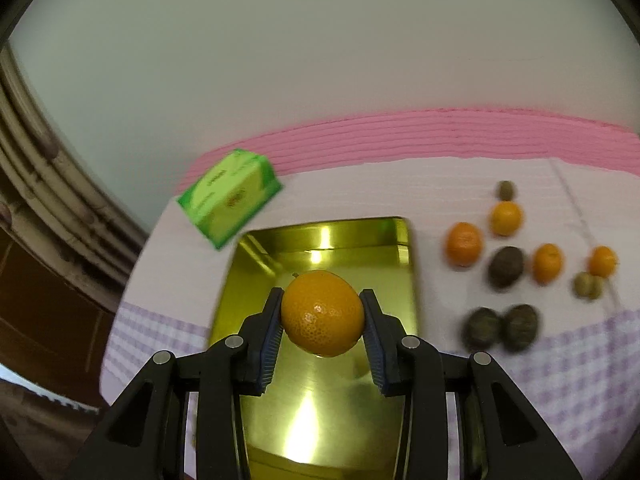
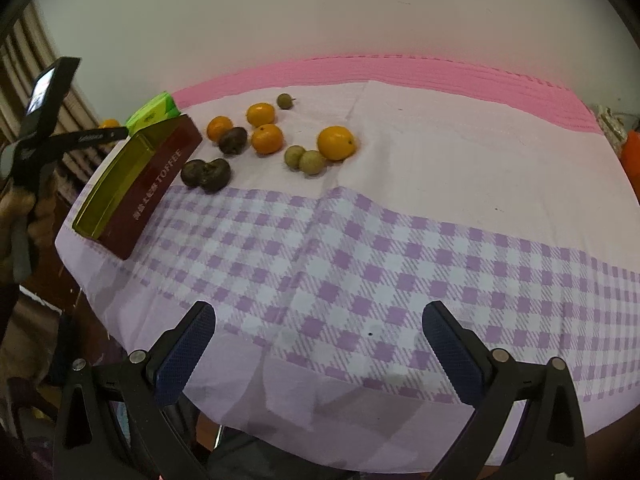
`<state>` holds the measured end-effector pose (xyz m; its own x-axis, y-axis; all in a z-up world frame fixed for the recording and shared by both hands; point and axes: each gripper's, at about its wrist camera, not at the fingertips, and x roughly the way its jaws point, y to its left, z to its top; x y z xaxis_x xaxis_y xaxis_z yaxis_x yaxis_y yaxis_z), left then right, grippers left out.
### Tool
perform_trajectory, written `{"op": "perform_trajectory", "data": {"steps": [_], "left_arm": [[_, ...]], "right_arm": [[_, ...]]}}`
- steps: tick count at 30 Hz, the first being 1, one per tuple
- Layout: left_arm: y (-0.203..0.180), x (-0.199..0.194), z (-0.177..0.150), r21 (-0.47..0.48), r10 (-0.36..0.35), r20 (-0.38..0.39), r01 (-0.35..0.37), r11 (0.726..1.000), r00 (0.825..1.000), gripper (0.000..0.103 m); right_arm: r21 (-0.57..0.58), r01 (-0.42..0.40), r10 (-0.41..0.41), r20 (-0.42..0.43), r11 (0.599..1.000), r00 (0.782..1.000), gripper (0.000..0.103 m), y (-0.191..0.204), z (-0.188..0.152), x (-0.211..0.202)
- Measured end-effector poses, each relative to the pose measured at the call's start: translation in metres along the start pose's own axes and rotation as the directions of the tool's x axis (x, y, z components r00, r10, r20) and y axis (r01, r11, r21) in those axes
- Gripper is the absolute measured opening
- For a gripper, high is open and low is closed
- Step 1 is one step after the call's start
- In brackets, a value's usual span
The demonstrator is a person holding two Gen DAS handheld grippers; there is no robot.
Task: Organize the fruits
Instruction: 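Carry the held orange over the gold tray and open the left gripper, then grasp a dark round fruit on the cloth with the right gripper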
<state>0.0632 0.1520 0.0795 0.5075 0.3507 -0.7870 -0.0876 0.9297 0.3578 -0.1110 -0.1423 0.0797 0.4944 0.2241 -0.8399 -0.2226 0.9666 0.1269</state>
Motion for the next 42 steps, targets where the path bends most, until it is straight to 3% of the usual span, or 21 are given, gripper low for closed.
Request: {"op": "perform_trajectory", "data": {"steps": [13, 21, 29, 36, 38, 42], "left_arm": [[0.028, 0.082, 0.01, 0.01, 0.052, -0.071, -0.051, 0.999, 0.996, 0.039], [0.038, 0.112, 0.016, -0.026, 0.055, -0.089, -0.057, 0.998, 0.995, 0.039], [0.037, 0.123, 0.017, -0.015, 0.058, -0.092, -0.06, 0.998, 0.994, 0.039], [0.039, 0.119, 0.018, -0.009, 0.061, -0.045, -0.061, 0.998, 0.997, 0.039], [0.041, 0.114, 0.019, -0.015, 0.053, -0.031, -0.054, 0.998, 0.998, 0.041], [0.048, 0.089, 0.015, -0.051, 0.02, 0.009, -0.019, 0.999, 1.0, 0.045]], "right_arm": [[0.019, 0.012, -0.011, -0.046, 1.0, 0.999, 0.103, 0.001, 0.002, 0.008], [0.037, 0.026, -0.024, -0.064, 0.999, 0.998, 0.103, -0.004, 0.005, 0.013], [0.026, 0.015, -0.013, -0.07, 1.0, 0.997, 0.103, 0.0, 0.007, 0.015], [-0.025, -0.016, 0.014, -0.063, 1.0, 0.998, 0.103, 0.017, 0.011, 0.014], [-0.039, -0.035, 0.033, -0.056, 0.999, 0.998, 0.103, 0.022, 0.016, 0.014], [-0.113, -0.145, 0.145, -0.008, 0.983, 0.989, 0.103, 0.044, 0.042, 0.015]]}}
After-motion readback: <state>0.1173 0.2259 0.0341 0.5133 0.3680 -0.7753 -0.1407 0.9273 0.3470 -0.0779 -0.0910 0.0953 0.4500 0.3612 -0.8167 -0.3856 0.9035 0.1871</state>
